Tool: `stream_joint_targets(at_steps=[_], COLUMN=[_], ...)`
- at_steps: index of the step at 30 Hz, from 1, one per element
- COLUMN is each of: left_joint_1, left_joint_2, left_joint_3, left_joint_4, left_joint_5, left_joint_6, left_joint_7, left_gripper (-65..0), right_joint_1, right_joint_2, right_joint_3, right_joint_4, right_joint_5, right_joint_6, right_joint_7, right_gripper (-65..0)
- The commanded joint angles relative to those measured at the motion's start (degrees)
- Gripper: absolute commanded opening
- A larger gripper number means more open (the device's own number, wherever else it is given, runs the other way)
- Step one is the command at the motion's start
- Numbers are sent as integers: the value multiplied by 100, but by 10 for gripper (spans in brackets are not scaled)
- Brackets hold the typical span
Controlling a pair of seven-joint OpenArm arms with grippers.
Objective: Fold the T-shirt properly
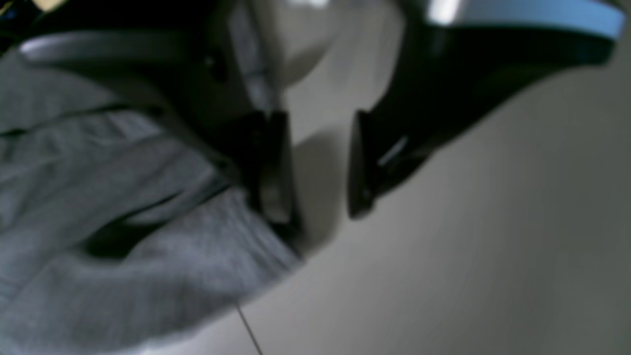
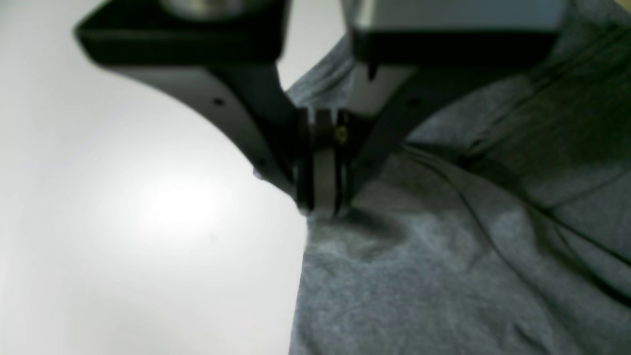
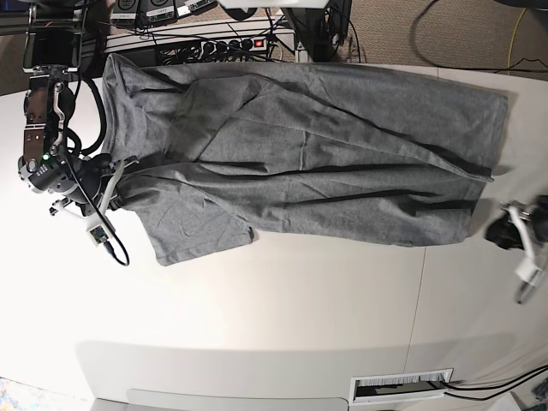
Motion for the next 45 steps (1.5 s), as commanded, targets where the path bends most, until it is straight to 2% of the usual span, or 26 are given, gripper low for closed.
stream_joint_targets(at_steps=[1, 3, 6, 9, 15, 19, 23, 27, 33, 40, 45], left_joint_1=[-190, -195, -192, -195, -197, -195, -195, -195, -192, -192, -146], left_joint_2=[-94, 155, 424, 581, 680, 669, 671, 669, 688, 719, 918], left_joint_3=[-87, -87, -87, -87, -87, -87, -87, -87, -87, -87, -85], left_joint_4=[-20, -155, -262, -264, -267, -267, -271, -269, -271, -271, -271], left_joint_5=[247, 940, 1683, 1873, 1871, 1849, 1556, 1451, 914, 800, 769], left_joint_6=[1, 1, 332, 422, 426, 422, 426, 708, 551, 546, 546], left_joint_7=[-393, -951, -1646, -1744, -1700, -1290, -940, -647, -511, -492, -374], left_gripper=[-415, -415, -415, -415, -415, -415, -415, -415, -416, -416, -418], right_joint_1=[111, 109, 109, 109, 109, 109, 111, 109, 111, 111, 109], right_joint_2=[125, 125, 125, 125, 125, 125, 125, 125, 125, 125, 125], right_joint_3=[52, 52, 52, 52, 52, 52, 52, 52, 52, 52, 52], right_joint_4=[85, 85, 85, 85, 85, 85, 85, 85, 85, 85, 85], right_joint_5=[26, 28, 28, 28, 28, 28, 31, 31, 31, 31, 31], right_joint_6=[-13, -11, -11, -11, -11, -13, -11, -13, -11, -13, -13], right_joint_7=[96, 79, 76, 66, 61, 63, 70, 66, 85, 83, 83], right_gripper=[-650, -650, -650, -650, -650, -650, -650, -650, -650, -650, -650])
